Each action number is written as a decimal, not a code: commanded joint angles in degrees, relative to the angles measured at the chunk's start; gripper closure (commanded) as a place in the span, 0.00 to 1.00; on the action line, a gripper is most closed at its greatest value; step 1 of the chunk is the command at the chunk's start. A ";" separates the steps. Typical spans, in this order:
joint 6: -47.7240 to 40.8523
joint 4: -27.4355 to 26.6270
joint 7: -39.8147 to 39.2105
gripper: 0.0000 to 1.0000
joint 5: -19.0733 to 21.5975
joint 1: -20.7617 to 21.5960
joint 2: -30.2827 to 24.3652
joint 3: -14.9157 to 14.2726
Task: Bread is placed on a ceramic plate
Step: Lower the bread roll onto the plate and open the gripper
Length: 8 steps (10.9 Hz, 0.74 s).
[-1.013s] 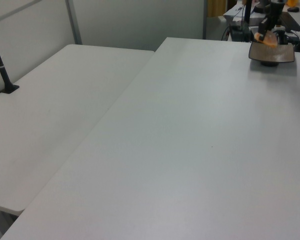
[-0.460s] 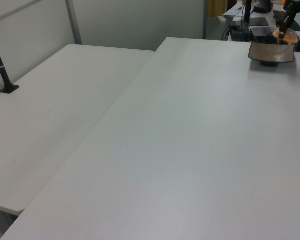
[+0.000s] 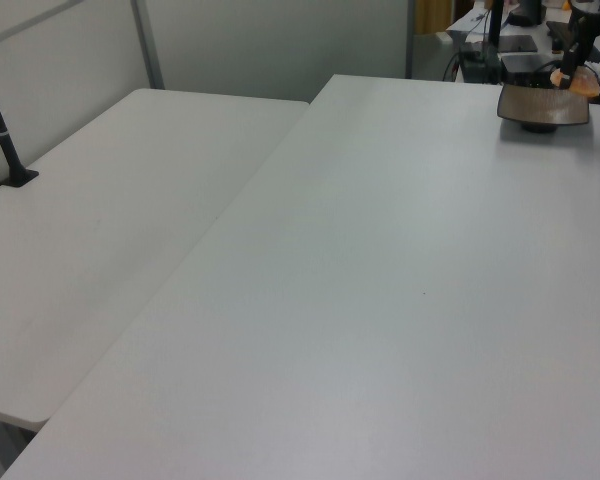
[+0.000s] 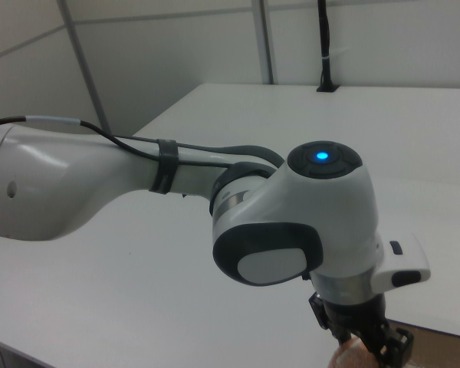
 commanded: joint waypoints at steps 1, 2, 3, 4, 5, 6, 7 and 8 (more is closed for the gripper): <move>0.76 -0.10 -1.90 0.12 1.55 -0.22 0.76 -0.32; 0.76 -0.18 -1.90 0.07 1.55 -0.22 0.76 -0.32; 0.76 -0.19 -1.90 0.07 1.55 -0.22 0.76 -0.32; 0.76 -0.27 -1.90 0.07 1.55 -0.13 0.76 -0.32; 0.76 -0.27 -1.90 0.07 1.55 -0.13 0.67 -0.32; 0.67 -0.36 -1.82 0.07 1.55 0.04 0.67 -0.32; 0.50 -0.36 -1.73 0.06 2.16 0.31 0.41 -0.32; 0.06 -0.10 -1.47 0.06 4.43 0.48 -0.12 -0.23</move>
